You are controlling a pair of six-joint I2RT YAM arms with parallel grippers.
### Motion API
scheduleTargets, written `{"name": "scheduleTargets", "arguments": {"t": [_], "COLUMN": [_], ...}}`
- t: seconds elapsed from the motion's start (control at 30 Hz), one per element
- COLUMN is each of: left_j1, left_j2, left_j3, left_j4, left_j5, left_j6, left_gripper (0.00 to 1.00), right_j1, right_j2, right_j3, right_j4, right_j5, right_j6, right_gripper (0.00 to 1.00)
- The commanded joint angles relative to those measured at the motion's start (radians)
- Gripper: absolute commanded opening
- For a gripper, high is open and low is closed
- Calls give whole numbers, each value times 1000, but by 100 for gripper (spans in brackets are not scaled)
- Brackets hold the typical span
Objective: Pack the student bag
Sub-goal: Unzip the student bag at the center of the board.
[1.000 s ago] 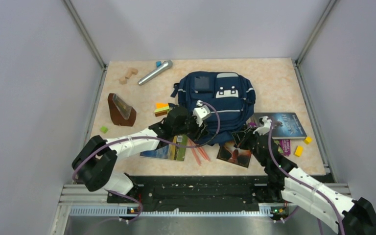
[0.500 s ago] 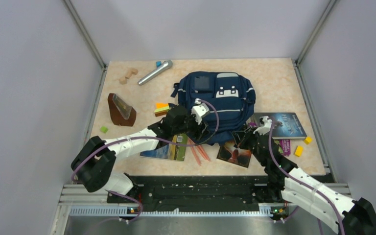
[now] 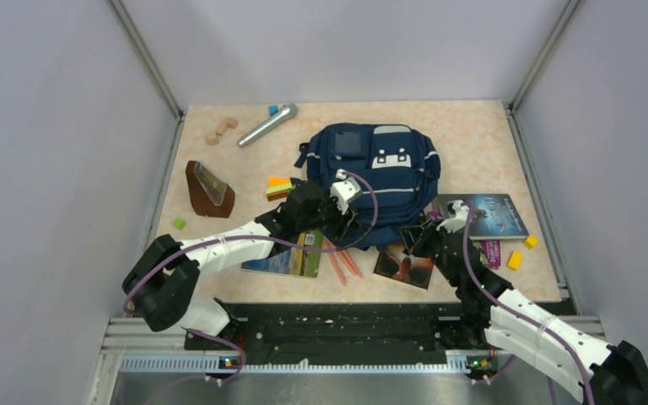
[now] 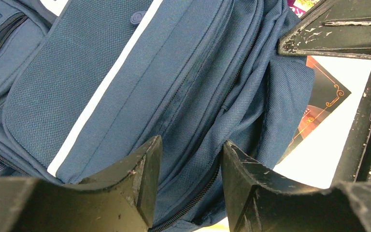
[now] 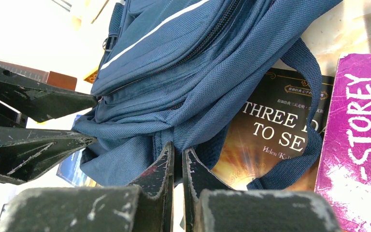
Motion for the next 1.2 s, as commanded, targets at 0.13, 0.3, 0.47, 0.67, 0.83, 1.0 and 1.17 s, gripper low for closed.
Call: {"name": "scheduleTargets", "arguments": {"t": [0.13, 0.3, 0.47, 0.67, 0.83, 1.0, 1.17], "left_j1": [8, 9, 10, 9, 9, 9, 9], "left_j2": [-47, -48, -56, -50, -74, -124, -138], "left_j3": [29, 18, 11, 17, 41, 55, 64], "left_j4": [78, 94, 95, 88, 114, 177, 202], "left_j5": [8, 41, 43, 35, -5, -97, -145], "left_j6": [-24, -36, -47, -35, -13, -3, 4], "left_gripper": [55, 59, 23, 0, 0, 0, 0], "right_j1": [-8, -8, -8, -8, -8, -8, -8], "right_j2": [-16, -13, -14, -12, 6, 45, 73], "right_j3": [8, 9, 11, 7, -4, -14, -30], "right_j4": [77, 80, 74, 79, 84, 62, 60], "right_j5": [-9, -14, -17, -14, 4, 42, 63], "right_j6": [0, 3, 3, 3, 10, 28, 44], "right_gripper": [0, 0, 0, 0, 0, 0, 0]}}
